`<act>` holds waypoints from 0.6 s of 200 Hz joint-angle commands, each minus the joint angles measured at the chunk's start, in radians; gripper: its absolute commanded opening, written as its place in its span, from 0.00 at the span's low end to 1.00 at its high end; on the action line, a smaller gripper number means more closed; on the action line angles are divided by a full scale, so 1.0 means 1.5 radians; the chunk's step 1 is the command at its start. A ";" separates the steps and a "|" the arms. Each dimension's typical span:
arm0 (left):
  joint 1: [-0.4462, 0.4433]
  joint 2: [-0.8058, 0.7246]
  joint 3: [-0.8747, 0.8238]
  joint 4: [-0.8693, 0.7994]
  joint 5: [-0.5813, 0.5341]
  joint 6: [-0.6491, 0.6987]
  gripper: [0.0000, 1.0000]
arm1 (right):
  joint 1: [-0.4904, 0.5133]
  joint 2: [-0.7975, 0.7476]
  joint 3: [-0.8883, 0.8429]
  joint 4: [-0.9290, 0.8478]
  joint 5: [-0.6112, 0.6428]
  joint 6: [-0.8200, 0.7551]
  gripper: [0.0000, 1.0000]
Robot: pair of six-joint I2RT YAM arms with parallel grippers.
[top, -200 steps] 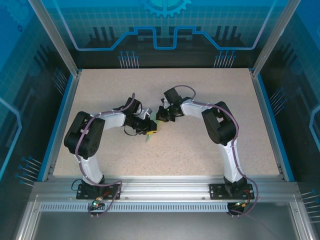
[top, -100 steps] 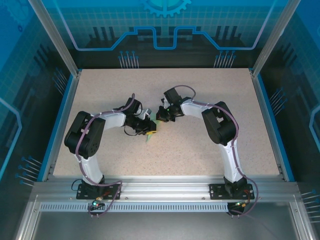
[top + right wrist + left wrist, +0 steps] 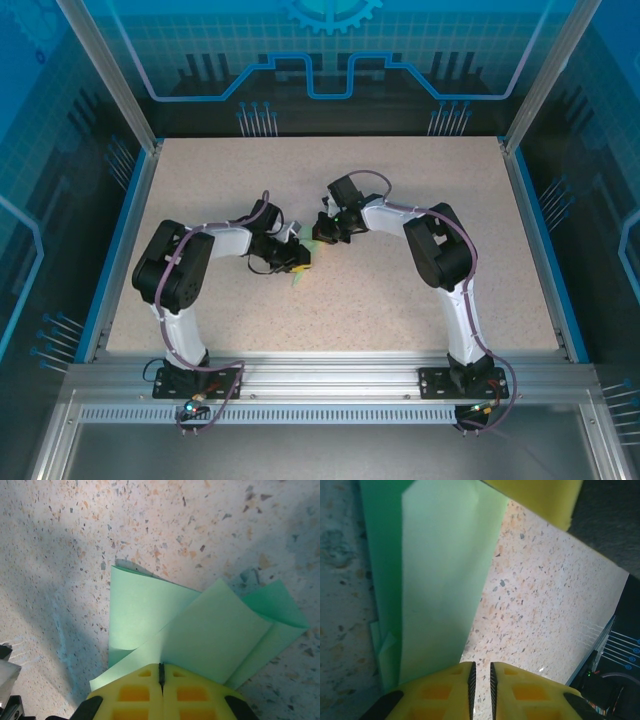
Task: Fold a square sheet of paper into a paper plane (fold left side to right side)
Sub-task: Fold the wing for the fifth time at the center of the table.
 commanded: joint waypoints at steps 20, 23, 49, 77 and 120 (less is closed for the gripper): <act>0.004 0.023 -0.030 0.011 -0.011 -0.016 0.15 | 0.001 0.027 -0.016 -0.066 0.008 -0.024 0.00; 0.004 0.023 -0.032 0.012 -0.011 -0.017 0.15 | 0.000 0.025 -0.016 -0.063 0.004 -0.025 0.00; 0.004 0.028 -0.055 0.042 -0.009 -0.026 0.09 | -0.007 -0.007 -0.019 -0.016 -0.032 -0.036 0.00; 0.004 0.030 -0.076 0.058 -0.007 -0.028 0.02 | -0.013 -0.072 -0.042 0.024 -0.043 -0.049 0.00; 0.004 0.031 -0.081 0.060 -0.011 -0.022 0.00 | 0.005 -0.132 -0.143 0.091 -0.080 -0.026 0.00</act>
